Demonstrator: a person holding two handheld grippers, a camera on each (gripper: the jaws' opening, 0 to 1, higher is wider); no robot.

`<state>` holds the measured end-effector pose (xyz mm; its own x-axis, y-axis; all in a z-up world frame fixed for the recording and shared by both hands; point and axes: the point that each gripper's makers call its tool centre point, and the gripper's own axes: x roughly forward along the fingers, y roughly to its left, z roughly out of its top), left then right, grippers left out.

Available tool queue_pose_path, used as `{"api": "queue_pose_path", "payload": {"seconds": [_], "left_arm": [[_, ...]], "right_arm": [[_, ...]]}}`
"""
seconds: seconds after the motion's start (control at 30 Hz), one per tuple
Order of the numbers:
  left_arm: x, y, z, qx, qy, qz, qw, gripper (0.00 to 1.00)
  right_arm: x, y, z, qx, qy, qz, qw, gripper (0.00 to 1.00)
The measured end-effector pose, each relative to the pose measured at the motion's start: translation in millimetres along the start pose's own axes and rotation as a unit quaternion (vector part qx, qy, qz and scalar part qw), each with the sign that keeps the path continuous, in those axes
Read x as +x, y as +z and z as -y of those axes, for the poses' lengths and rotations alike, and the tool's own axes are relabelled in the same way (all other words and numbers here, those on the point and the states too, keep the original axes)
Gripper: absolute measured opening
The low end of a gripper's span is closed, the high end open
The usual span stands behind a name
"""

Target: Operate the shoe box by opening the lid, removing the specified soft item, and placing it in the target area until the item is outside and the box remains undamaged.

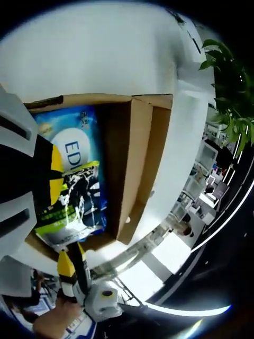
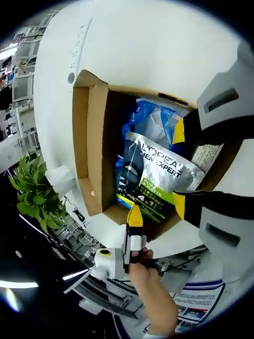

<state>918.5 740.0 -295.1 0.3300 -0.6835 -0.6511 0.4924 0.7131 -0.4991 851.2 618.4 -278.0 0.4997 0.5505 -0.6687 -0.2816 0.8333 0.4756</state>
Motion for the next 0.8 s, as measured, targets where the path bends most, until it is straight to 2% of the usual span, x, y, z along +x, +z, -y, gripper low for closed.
{"api": "queue_pose_path", "payload": {"seconds": [0.13, 0.2, 0.27, 0.3, 0.53, 0.8], "left_arm": [[1, 1.0, -2.1, 0.001, 0.000, -0.001, 1.0000, 0.01], [1, 1.2, -2.9, 0.002, 0.001, -0.001, 1.0000, 0.00], [1, 1.2, -3.2, 0.004, 0.002, -0.001, 1.0000, 0.00], [1, 0.9, -3.1, 0.004, 0.002, -0.002, 1.0000, 0.00], [1, -1.4, 1.4, 0.006, 0.003, -0.003, 1.0000, 0.00], [1, 0.1, -1.0, 0.006, 0.004, -0.003, 1.0000, 0.00]], "right_arm": [[6, -2.1, 3, 0.010, 0.003, -0.005, 0.9999, 0.26], [6, -2.6, 0, 0.035, 0.014, 0.000, 0.9993, 0.23], [5, 3.7, 8, 0.043, 0.007, 0.013, 0.9990, 0.18], [4, 4.6, 10, 0.065, 0.006, 0.015, 0.9977, 0.16], [3, 1.9, 6, 0.054, 0.009, 0.016, 0.9984, 0.16], [1, 2.1, 2, 0.060, 0.012, 0.020, 0.9979, 0.15]]}}
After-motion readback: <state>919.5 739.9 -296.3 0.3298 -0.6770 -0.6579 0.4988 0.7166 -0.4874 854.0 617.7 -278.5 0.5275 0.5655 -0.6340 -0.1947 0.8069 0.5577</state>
